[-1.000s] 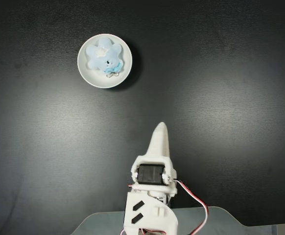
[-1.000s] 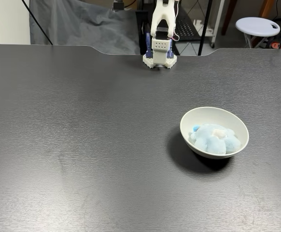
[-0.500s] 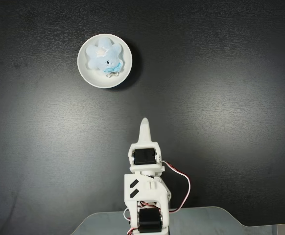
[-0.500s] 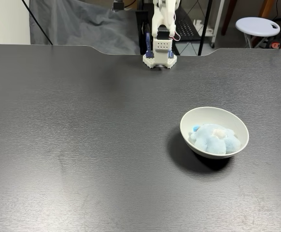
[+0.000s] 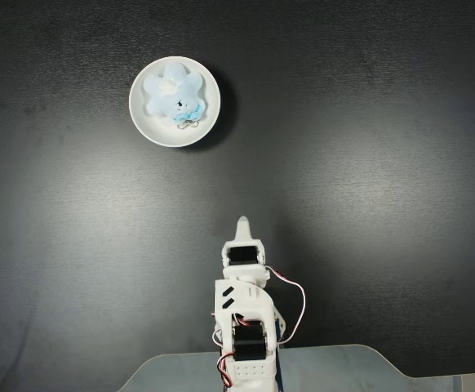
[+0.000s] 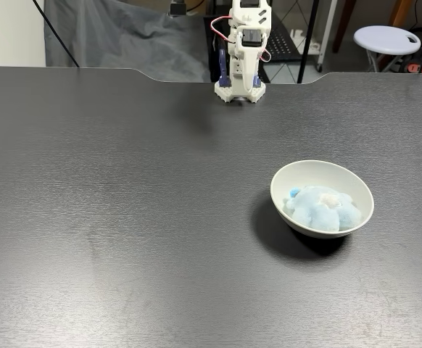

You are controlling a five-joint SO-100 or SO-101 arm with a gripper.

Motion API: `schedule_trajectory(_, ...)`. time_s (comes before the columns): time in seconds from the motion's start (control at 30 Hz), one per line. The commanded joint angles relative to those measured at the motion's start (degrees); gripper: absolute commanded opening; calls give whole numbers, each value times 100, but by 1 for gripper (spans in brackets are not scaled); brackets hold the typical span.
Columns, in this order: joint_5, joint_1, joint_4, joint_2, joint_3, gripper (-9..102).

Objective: Grasp a skyblue doll and put it in the white bowl.

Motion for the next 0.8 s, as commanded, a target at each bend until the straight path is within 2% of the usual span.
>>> schedule_trajectory(0.0,62,-26,352,26,-62,-1)
schedule_trajectory(0.2,70,-9,290,26,483,-1)
schedule_trajectory(0.3,70,185,0,26,703,-1)
schedule_trajectory(0.77,70,255,-35,18,703,-1)
